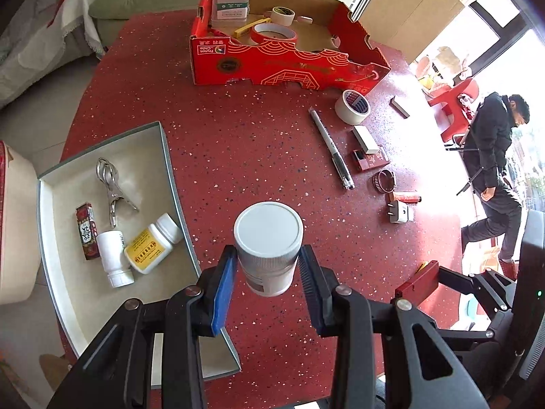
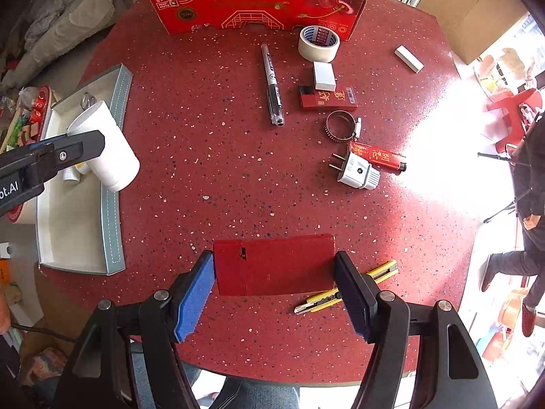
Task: Organize rigid objects
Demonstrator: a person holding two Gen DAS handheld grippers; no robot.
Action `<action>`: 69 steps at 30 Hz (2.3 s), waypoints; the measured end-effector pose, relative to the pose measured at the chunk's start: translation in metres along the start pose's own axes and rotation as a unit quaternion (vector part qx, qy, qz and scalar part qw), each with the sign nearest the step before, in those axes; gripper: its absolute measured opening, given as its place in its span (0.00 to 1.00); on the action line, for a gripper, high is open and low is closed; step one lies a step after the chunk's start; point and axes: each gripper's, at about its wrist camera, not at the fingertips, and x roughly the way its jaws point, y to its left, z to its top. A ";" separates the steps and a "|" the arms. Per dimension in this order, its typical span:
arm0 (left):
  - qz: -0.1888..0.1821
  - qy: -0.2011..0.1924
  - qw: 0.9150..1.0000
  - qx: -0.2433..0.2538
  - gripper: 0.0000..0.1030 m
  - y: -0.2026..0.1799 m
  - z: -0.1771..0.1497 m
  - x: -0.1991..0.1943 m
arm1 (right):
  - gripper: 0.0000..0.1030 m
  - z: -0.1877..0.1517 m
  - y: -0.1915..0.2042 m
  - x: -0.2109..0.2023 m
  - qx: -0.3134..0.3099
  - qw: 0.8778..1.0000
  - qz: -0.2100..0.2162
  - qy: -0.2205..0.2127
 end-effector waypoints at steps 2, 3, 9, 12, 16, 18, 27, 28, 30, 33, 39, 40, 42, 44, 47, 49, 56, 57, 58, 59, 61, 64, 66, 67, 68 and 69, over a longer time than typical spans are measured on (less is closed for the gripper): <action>0.001 -0.006 1.000 -0.007 0.39 0.008 -0.003 -0.005 | 0.69 0.006 0.004 -0.001 -0.010 1.000 -0.002 -0.004; 0.001 -0.008 1.000 -0.012 0.39 0.011 -0.004 -0.008 | 0.69 0.007 0.008 -0.003 -0.016 1.000 -0.003 -0.006; 0.001 -0.032 0.999 -0.031 0.34 0.028 -0.010 -0.024 | 0.69 0.020 0.029 -0.007 -0.049 0.999 -0.005 -0.019; 0.005 -0.036 0.998 -0.044 0.34 0.037 -0.013 -0.027 | 0.69 0.023 0.037 -0.008 -0.062 0.998 -0.003 -0.019; -0.005 -0.014 0.999 -0.047 0.36 0.035 -0.012 -0.011 | 0.69 0.022 0.040 -0.004 -0.063 0.998 0.001 -0.010; 0.000 -0.002 1.000 -0.031 0.46 0.024 -0.007 0.007 | 0.69 0.019 0.036 -0.003 -0.054 0.998 0.003 -0.007; 0.030 0.025 0.999 0.037 0.58 -0.007 0.011 0.076 | 0.69 0.000 0.013 -0.001 -0.027 1.000 -0.003 0.011; 0.041 0.026 0.998 0.043 0.60 -0.006 0.010 0.078 | 0.69 0.000 0.012 -0.001 -0.025 1.000 -0.002 0.010; 0.057 0.025 0.997 0.039 0.63 0.006 0.007 0.078 | 0.69 0.001 0.010 -0.001 -0.023 1.000 0.001 0.008; 0.056 0.038 0.997 0.023 0.64 0.034 -0.001 0.083 | 0.69 0.003 0.010 -0.001 -0.025 1.000 0.007 0.005; 0.070 0.077 0.994 0.023 0.64 0.045 -0.011 0.107 | 0.69 0.004 0.013 0.002 -0.028 0.999 0.017 0.005; 0.068 0.083 0.994 0.018 0.64 0.043 -0.012 0.112 | 0.69 0.003 0.013 0.003 -0.029 0.999 0.017 0.006; 0.074 0.098 0.992 0.008 0.64 0.042 -0.016 0.124 | 0.69 0.003 0.012 0.003 -0.031 0.999 0.016 0.007; 0.086 0.101 0.991 0.010 0.53 0.040 -0.020 0.131 | 0.69 0.003 0.012 0.002 -0.030 0.999 0.015 0.007; 0.058 0.094 0.994 0.024 0.13 0.037 -0.021 0.131 | 0.69 0.003 0.012 0.001 -0.031 0.999 0.014 0.005; 0.056 0.090 0.994 0.016 0.04 0.042 -0.021 0.131 | 0.69 0.004 0.012 0.002 -0.030 0.999 0.015 0.006; 0.041 0.056 0.997 -0.041 0.79 0.062 -0.010 0.122 | 0.69 0.004 0.014 0.004 -0.027 0.999 0.021 0.009; 0.043 0.038 0.997 -0.050 0.79 0.065 -0.007 0.117 | 0.69 0.003 0.013 0.004 -0.025 0.999 0.021 0.009; 0.043 0.031 0.997 -0.050 0.79 0.066 -0.003 0.115 | 0.69 0.003 0.013 0.004 -0.023 0.999 0.022 0.009; 0.045 0.025 0.998 -0.040 0.79 0.063 0.003 0.112 | 0.69 0.002 0.012 0.004 -0.020 0.999 0.023 0.009; 0.066 0.002 0.998 0.009 0.80 0.051 0.015 0.106 | 0.69 0.001 0.010 0.005 -0.015 0.999 0.026 0.012; 0.086 -0.022 0.993 0.080 0.80 0.026 0.041 0.103 | 0.69 0.000 0.007 0.006 -0.007 1.000 0.027 0.013; 0.078 -0.025 0.992 0.097 0.81 0.013 0.064 0.110 | 0.69 -0.002 0.005 0.007 -0.001 1.000 0.028 0.015; 0.079 -0.025 0.992 0.099 0.81 0.008 0.075 0.114 | 0.69 -0.002 0.003 0.007 0.003 0.999 0.028 0.016; 0.081 -0.025 0.991 0.102 0.81 0.000 0.084 0.118 | 0.69 -0.003 0.001 0.008 0.008 0.999 0.030 0.018; 0.081 -0.022 0.991 0.104 0.82 -0.008 0.095 0.124 | 0.69 -0.004 -0.001 0.009 0.014 0.999 0.032 0.020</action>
